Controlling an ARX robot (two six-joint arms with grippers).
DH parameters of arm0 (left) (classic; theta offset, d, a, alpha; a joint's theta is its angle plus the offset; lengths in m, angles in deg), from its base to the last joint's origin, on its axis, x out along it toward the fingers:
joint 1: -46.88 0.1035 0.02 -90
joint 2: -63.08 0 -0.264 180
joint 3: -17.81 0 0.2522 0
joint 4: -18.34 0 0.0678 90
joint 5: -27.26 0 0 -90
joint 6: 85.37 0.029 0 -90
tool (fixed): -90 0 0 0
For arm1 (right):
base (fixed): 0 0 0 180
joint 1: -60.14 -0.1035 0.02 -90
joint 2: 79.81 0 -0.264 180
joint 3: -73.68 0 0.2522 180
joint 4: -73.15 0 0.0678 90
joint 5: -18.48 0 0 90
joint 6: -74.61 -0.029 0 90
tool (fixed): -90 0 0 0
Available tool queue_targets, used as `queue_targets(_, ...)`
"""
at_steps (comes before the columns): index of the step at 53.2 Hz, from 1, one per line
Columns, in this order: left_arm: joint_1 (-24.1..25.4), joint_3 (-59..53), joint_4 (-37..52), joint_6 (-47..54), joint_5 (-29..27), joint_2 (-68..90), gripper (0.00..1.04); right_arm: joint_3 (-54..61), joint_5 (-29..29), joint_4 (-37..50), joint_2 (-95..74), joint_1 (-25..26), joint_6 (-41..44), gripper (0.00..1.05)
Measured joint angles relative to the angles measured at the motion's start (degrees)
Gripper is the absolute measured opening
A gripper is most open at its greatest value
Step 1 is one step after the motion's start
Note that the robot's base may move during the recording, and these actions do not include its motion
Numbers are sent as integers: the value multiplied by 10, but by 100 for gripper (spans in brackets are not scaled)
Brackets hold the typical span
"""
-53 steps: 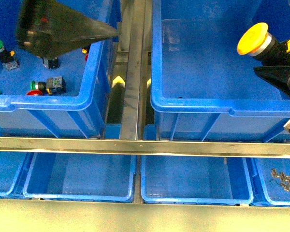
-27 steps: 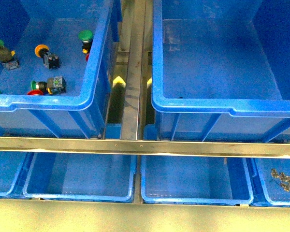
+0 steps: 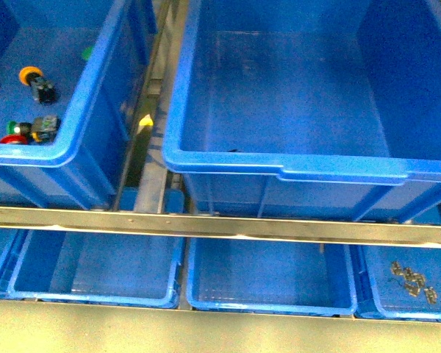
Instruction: Pick red and yellow buttons and place in box
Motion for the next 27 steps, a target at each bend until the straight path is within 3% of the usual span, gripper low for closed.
queue_targets(9, -1, -38, 5, 2, -2, -23, 2, 8, 19, -20, 22, -25, -30, 37)
queue_targets(27, -2, -54, -117, 4, -2, -166, 3, 9, 30, -18, 23, -54, -42, 37)
